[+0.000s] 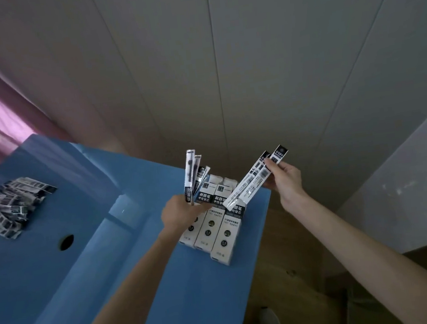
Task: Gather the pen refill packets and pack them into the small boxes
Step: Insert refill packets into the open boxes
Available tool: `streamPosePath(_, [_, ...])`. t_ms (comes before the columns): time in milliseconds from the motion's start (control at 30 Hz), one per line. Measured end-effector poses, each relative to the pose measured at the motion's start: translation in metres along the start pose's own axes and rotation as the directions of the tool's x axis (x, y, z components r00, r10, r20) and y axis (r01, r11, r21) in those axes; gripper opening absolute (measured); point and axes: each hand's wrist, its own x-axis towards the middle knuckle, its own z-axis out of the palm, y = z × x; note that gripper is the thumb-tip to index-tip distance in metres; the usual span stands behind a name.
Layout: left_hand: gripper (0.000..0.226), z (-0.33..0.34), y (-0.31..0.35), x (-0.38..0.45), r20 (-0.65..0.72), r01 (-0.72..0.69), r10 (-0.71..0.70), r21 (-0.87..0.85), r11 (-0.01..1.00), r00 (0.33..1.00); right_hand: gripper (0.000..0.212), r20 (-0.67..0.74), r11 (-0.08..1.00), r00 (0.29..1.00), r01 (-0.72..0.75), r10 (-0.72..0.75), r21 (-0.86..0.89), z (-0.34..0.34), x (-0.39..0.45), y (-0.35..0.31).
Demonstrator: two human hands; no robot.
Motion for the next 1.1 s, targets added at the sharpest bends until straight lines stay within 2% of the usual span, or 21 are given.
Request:
streamPosePath(100, [0.047, -0.002, 0.007, 0.002, 0.053, 0.015, -0.021, 0.096, 0.995, 0.998, 0.014, 0.013, 1.0, 1.0, -0.01, 0.01, 0.001, 0.009, 0.006, -0.005])
streamPosePath(300, [0.04, -0.007, 0.0, 0.006, 0.034, 0.024, -0.026, 0.078, 0.997, 0.999, 0.016, 0.031, 0.999, 0.999, 0.035, -0.034, -0.028, 0.02, 0.014, -0.014])
streamPosePath(467, [0.04, -0.02, -0.001, -0.005, -0.074, -0.013, 0.008, -0.061, 0.998, 0.997, 0.016, 0.021, 0.994, 0.994, 0.105, -0.104, -0.031, 0.033, 0.016, -0.031])
streamPosePath(533, [0.035, -0.024, -0.007, -0.009, -0.115, -0.063, 0.043, -0.178, 0.982, 0.992, 0.018, 0.014, 0.984, 0.984, 0.177, -0.177, -0.028, 0.041, 0.012, -0.045])
streamPosePath(600, [0.036, -0.028, -0.014, -0.016, -0.146, -0.123, 0.082, -0.305, 0.944, 0.986, 0.019, 0.032, 0.963, 0.963, 0.268, -0.268, -0.013, 0.051, 0.005, -0.061])
streamPosePath(733, [0.043, -0.03, -0.023, -0.03, -0.164, -0.222, 0.166, -0.428, 0.876, 0.972, 0.019, 0.079, 0.916, 0.913, 0.401, -0.401, 0.02, 0.068, -0.014, -0.092])
streamPosePath(833, [0.038, -0.031, -0.024, -0.045, -0.195, -0.261, 0.191, -0.457, 0.85, 0.962, 0.019, 0.121, 0.879, 0.871, 0.476, -0.477, 0.038, 0.076, -0.029, -0.106])
streamPosePath(900, [0.028, -0.031, -0.022, -0.054, -0.21, -0.284, 0.208, -0.456, 0.843, 0.955, 0.021, 0.171, 0.854, 0.842, 0.52, -0.512, -0.004, 0.082, -0.036, -0.106])
streamPosePath(967, [0.028, -0.032, -0.021, -0.06, -0.2, -0.291, 0.222, -0.457, 0.84, 0.954, 0.026, 0.2, 0.826, 0.817, 0.561, -0.541, -0.059, 0.087, -0.041, -0.098])
streamPosePath(1100, [0.026, -0.033, -0.026, -0.064, -0.201, -0.298, 0.231, -0.43, 0.852, 0.952, 0.041, 0.16, 0.768, 0.773, 0.632, -0.614, -0.104, 0.091, -0.042, -0.086])
